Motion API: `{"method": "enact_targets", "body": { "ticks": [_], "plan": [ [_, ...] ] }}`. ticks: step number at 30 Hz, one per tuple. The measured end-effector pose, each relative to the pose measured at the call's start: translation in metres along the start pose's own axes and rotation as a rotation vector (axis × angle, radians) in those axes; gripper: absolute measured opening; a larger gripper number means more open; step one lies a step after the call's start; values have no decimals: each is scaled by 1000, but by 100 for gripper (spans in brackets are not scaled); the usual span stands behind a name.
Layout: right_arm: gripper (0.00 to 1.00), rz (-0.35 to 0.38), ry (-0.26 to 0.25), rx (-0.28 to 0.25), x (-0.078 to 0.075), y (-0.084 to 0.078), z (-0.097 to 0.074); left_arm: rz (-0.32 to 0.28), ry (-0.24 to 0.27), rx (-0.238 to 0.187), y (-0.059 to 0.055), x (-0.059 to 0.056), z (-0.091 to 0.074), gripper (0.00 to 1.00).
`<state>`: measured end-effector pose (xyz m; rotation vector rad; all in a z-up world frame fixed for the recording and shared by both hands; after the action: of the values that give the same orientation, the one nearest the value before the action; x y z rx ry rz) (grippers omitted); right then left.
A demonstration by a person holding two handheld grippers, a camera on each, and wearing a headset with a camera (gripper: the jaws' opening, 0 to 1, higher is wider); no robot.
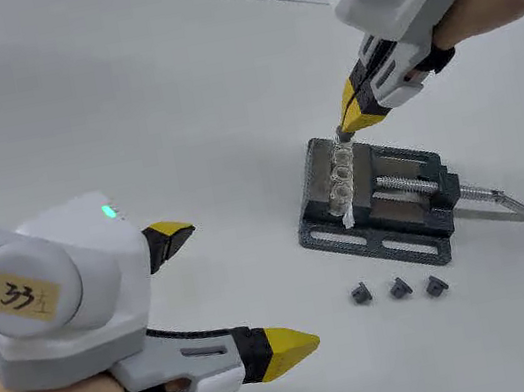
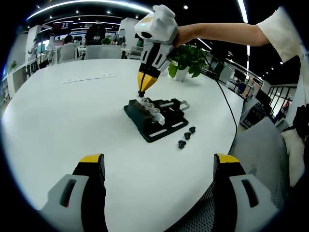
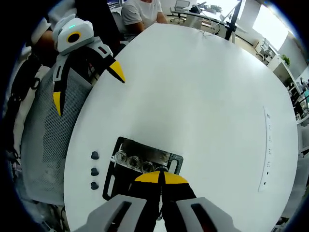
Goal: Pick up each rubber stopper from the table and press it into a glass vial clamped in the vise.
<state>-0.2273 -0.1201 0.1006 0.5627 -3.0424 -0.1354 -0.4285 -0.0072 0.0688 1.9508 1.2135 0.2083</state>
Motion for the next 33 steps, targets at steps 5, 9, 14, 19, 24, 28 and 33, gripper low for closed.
{"method": "enact_targets", "body": {
  "ticks": [5,9,14,19,24,28,33],
  "plan": [
    [0,17,3,-12,1,-1,1,-2,1,-1,1,0,0,93],
    [0,-1,-9,-1,2,-1,1,1,2,-3,2,0,0,93],
    [0,7,-11,1,0,-1,2,-2,5,-12,4,0,-2,93],
    [0,10,-20,6,0,0,3,1,13,-24,7,1,-3,93],
    [0,21,-26,-3,0,-1,3,3,18,-33,11,1,-4,93],
    [0,30,-30,-5,1,-1,3,1,22,-49,14,3,-6,93],
    [0,26,-38,8,2,0,4,6,26,-56,19,3,-6,93]
  ]
}}
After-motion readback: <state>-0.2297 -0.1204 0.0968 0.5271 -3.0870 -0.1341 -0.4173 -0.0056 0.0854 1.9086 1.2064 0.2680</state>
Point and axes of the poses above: the centre of the closed fingertips' face, and the gripper's own axes: z roughly forward along the fingers, x roughly to its left, y roughly out of its top, the point moved 7 cm from there along -z, roughly backward along the fingers, and after that the axes turned 11 degrees about x, right-handed, at the moved point
